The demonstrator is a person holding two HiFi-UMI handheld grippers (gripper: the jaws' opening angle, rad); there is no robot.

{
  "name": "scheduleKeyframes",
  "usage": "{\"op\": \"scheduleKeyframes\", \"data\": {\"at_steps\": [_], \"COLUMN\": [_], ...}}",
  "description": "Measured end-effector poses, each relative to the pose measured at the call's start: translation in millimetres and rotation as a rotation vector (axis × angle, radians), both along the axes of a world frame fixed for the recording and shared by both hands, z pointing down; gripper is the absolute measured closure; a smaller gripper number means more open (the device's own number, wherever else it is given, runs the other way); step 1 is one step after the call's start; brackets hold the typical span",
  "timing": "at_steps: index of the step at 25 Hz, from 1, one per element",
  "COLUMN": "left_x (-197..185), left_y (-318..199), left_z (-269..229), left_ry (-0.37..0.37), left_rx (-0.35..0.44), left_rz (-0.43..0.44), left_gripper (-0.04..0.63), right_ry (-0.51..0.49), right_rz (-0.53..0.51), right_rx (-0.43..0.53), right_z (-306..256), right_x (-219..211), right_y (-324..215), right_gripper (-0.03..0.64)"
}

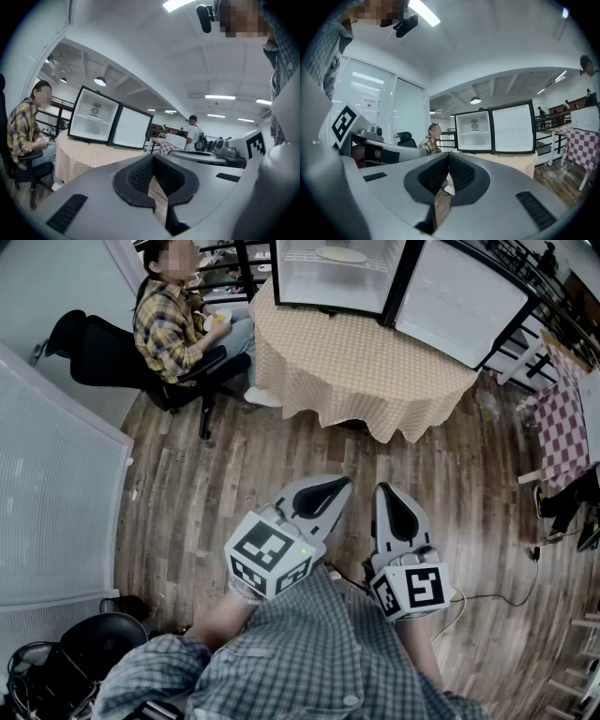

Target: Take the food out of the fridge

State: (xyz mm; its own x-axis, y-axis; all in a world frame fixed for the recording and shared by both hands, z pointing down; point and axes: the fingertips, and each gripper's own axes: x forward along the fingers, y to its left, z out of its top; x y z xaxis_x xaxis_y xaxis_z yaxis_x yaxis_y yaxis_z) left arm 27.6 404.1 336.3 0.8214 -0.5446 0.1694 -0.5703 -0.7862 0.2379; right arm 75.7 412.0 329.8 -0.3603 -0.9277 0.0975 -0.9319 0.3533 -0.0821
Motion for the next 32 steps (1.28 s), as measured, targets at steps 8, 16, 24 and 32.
{"op": "scheduleKeyframes", "data": {"at_steps": [8,16,24,32], "left_x": [2,-11,-47,-81], "left_y": [-6,-2,-6,-2], "left_z": [-3,-2,-3,-2], "left_ry": [0.006,0.01,0.006,0.031], "left_rx": [-0.001,0.007,0.022,0.018], "left_rz": [0.028,0.04,0.022,-0.025], "left_gripper": [0.589,0.589,0.589,0.589], "right_ry": [0.013,0.001,0.008,0.001], "right_rz": [0.024,0.077,0.07,0.046], "right_rx": [0.001,-0.013,-0.009,-0.015], "right_z": [-3,3,2,9], "right_x": [1,-1,-32,-65], "right_y": [-4,2,0,9], "right_gripper": [0.606,0.606,0.606,0.606]}}
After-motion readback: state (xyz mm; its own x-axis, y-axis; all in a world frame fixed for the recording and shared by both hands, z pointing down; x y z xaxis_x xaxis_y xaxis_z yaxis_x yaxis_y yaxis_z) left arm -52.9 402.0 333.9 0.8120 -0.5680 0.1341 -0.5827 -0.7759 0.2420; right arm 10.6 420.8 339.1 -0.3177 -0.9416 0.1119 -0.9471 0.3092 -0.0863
